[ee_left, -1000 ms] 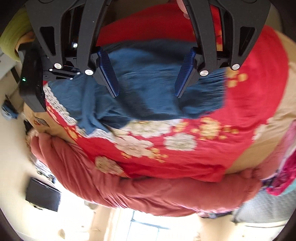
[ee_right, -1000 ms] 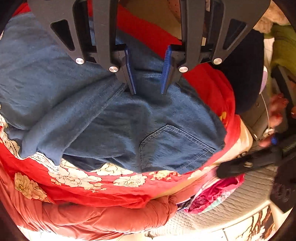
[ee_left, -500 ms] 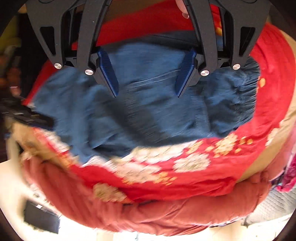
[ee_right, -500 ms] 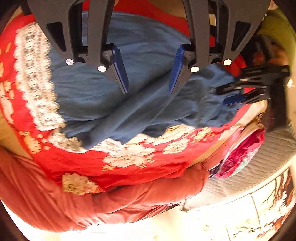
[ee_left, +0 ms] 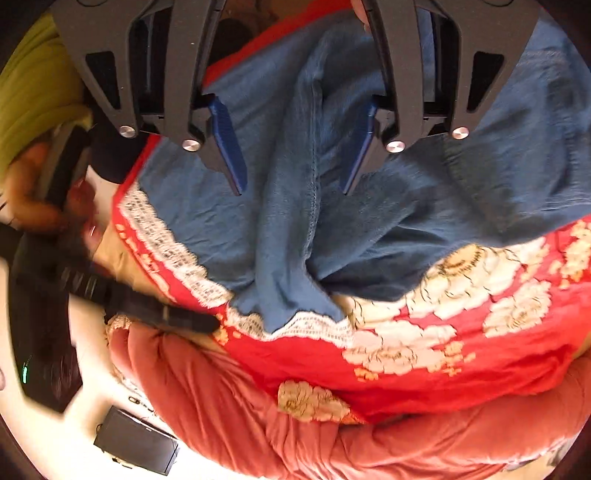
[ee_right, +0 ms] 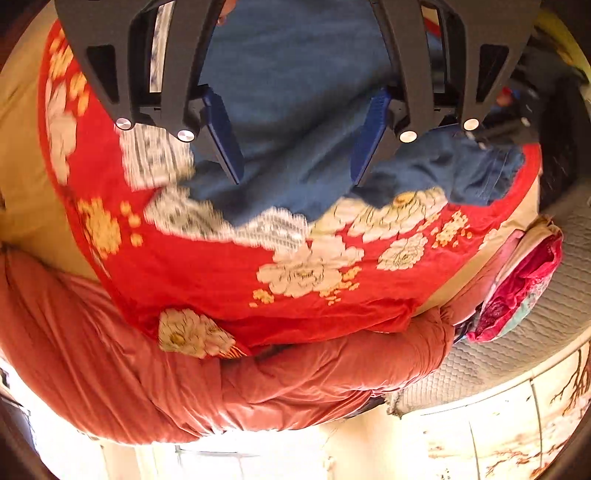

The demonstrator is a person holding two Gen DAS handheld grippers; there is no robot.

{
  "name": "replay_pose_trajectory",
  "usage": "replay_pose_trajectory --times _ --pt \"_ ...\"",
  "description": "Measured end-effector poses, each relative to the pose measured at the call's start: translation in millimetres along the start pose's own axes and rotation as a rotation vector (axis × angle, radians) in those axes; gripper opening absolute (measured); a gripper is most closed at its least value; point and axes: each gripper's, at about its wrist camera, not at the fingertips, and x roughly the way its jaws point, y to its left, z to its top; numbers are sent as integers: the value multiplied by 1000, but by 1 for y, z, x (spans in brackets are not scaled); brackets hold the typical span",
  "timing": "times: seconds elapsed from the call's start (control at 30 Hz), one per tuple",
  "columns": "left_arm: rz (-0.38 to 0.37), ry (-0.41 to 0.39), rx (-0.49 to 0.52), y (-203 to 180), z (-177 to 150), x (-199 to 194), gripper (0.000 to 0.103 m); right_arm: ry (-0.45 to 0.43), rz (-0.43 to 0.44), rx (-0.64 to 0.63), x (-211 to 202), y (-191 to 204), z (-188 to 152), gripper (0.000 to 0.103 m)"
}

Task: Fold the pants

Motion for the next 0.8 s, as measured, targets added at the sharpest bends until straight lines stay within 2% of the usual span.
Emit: replay_pose_trajectory --times 0.03,0.13,0.27,0.33,0.57,0.63,0.67,0.7,0.77,0.8 --pt "0 7 -9 2 -3 7 31 21 -11 -26 9 2 6 68" --pt "4 26 -17 7 -9 15 17 70 -47 -77 36 10 19 68" --pt "-59 12 -4 5 -13 10 16 126 -56 -92 79 18 34 68" --pt "-76 3 13 3 -15 10 12 156 -71 -115 103 26 41 68" --pt "-106 -21 42 0 -19 7 12 252 -172 -129 172 33 59 67" --pt "-103 -30 48 0 -19 5 10 273 -181 -123 183 29 59 50" --pt "-97 -36 53 1 -19 4 10 285 -190 -119 188 25 59 33" --pt "-95 -39 52 2 -20 3 10 289 -201 -112 191 21 58 25" --pt "-96 -43 45 5 -20 2 10 253 -182 -88 187 11 60 13" --pt "-94 -46 42 5 -20 2 10 231 -168 -78 181 8 60 12"
